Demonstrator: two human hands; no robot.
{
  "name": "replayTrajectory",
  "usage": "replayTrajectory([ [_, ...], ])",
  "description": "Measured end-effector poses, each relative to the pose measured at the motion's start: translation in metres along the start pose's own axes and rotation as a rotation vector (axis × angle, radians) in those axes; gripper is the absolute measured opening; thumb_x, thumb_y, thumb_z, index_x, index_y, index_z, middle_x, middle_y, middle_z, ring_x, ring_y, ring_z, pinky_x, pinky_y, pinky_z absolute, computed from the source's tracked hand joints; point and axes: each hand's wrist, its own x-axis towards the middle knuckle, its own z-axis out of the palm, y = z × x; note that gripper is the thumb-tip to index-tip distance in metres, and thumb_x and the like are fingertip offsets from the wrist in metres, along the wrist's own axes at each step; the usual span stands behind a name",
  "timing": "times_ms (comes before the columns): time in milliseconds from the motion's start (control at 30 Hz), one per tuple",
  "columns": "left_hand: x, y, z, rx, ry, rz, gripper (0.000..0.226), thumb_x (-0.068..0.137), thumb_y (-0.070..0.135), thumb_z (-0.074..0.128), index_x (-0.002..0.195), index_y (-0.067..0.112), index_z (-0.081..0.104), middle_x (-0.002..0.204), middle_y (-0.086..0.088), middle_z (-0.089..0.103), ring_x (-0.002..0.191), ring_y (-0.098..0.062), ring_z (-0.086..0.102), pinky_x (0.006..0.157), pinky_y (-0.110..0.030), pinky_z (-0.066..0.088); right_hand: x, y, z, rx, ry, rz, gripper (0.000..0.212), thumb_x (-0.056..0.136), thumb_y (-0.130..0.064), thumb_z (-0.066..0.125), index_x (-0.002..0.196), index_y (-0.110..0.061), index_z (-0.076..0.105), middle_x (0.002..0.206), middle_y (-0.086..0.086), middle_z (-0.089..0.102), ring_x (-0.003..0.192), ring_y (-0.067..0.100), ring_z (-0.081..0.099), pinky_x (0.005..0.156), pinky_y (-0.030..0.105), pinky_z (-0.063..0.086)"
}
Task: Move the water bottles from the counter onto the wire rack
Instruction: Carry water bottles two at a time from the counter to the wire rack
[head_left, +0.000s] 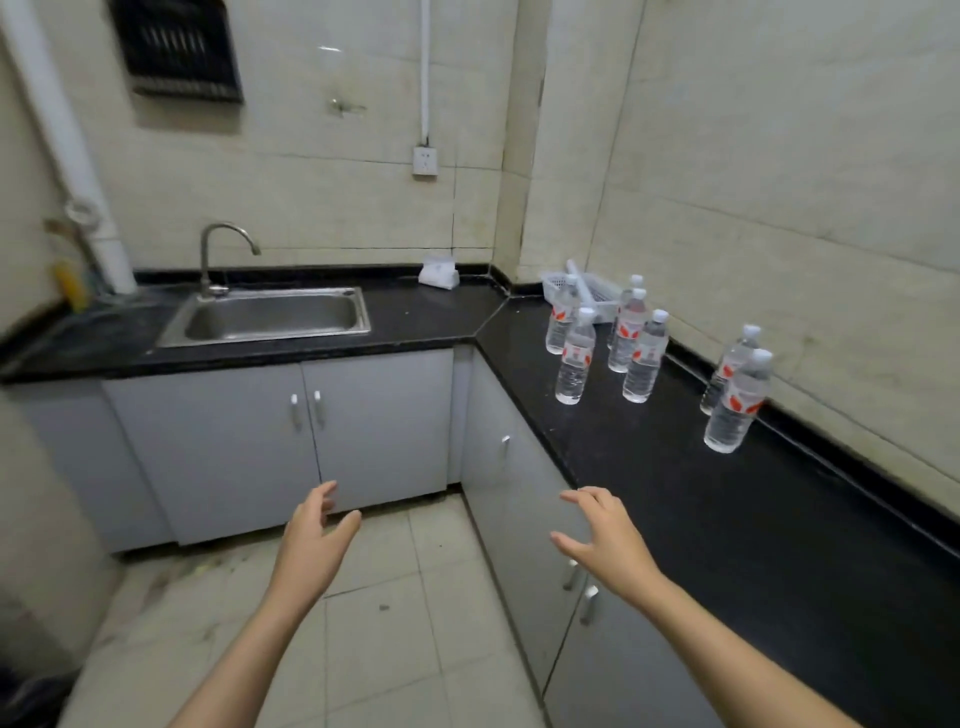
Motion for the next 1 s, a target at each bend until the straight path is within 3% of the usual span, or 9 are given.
replayTrajectory([
  [300,0.11,0.008,0.048,0.004,0.043,-0.022,0.044,0.086,0.008,0.057,0.128,0.005,0.044,0.127,-0.021,0.05,0.115,-0.03,0.048,0.095,-0.036,0.035,0.134,0.056,0.003,0.203,0.078,0.082,0.048,0.081,-0.027,0.065,0.125,-0.016,0.05,0.128,0.004,0.048,0.122,0.018,0.041,0.092,0.02,0.03],
  [567,0.216,0.035,0.107,0.034,0.036,-0.084,0.044,0.088,0.01,0.054,0.13,0.007,0.043,0.129,-0.018,0.049,0.118,-0.029,0.047,0.098,-0.035,0.035,0.247,0.1,0.017,0.241,0.026,0.171,0.049,0.082,-0.025,0.065,0.126,-0.013,0.049,0.132,0.009,0.047,0.125,0.023,0.041,0.1,0.029,0.032],
  [767,0.263,0.025,0.132,0.025,0.014,-0.175,0.044,0.087,0.013,0.056,0.129,0.009,0.044,0.129,-0.018,0.049,0.103,-0.019,0.047,0.091,-0.031,0.035,0.307,0.106,0.042,0.259,0.006,0.2,0.05,0.081,-0.022,0.067,0.126,-0.01,0.049,0.131,0.013,0.047,0.125,0.025,0.04,0.1,0.03,0.032],
  [1000,0.365,0.018,0.143,0.026,-0.048,-0.166,0.045,0.088,0.017,0.054,0.131,0.011,0.042,0.131,-0.015,0.047,0.117,-0.027,0.047,0.097,-0.036,0.037,0.384,0.094,0.067,0.223,0.042,0.193,0.05,0.08,-0.02,0.068,0.125,-0.008,0.05,0.128,0.013,0.049,0.123,0.024,0.042,0.095,0.025,0.031],
])
